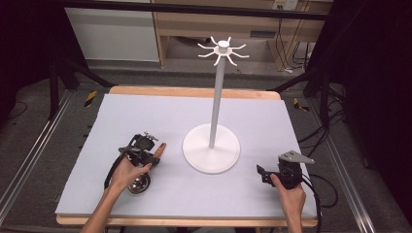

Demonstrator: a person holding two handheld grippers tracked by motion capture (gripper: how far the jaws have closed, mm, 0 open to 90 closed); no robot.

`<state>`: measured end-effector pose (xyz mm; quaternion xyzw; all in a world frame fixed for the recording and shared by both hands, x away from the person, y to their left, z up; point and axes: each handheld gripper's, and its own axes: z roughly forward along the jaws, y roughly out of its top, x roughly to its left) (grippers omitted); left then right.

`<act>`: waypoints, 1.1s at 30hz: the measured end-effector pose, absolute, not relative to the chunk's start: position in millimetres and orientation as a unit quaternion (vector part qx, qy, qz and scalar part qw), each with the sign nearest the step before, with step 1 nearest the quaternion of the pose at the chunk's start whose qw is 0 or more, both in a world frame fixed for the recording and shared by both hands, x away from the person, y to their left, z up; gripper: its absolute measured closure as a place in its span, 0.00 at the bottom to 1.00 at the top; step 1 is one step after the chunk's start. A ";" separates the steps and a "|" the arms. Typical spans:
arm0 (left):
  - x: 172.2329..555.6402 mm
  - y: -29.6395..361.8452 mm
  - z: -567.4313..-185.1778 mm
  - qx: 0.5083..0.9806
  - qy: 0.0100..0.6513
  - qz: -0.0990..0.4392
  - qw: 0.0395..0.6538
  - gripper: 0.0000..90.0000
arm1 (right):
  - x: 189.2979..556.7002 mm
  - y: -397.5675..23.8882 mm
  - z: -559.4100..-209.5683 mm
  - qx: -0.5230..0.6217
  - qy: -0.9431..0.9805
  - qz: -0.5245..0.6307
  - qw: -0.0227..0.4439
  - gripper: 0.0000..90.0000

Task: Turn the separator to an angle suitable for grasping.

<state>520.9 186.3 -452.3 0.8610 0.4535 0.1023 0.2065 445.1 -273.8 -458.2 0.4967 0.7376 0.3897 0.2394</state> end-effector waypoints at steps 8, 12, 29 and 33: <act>516.6 190.1 -452.0 0.869 0.439 0.097 0.207 0.72 | 445.4 -273.7 -458.6 0.499 0.737 0.390 0.234 0.09; 517.9 186.2 -452.0 0.870 0.434 0.102 0.210 0.64 | 445.6 -274.0 -458.6 0.498 0.738 0.390 0.234 0.09; 528.5 180.1 -451.7 0.877 0.432 0.095 0.190 0.64 | 446.1 -274.2 -458.9 0.500 0.739 0.390 0.227 0.09; 530.9 178.8 -450.6 0.878 0.436 0.090 0.179 0.66 | 446.4 -274.1 -459.4 0.498 0.741 0.389 0.227 0.09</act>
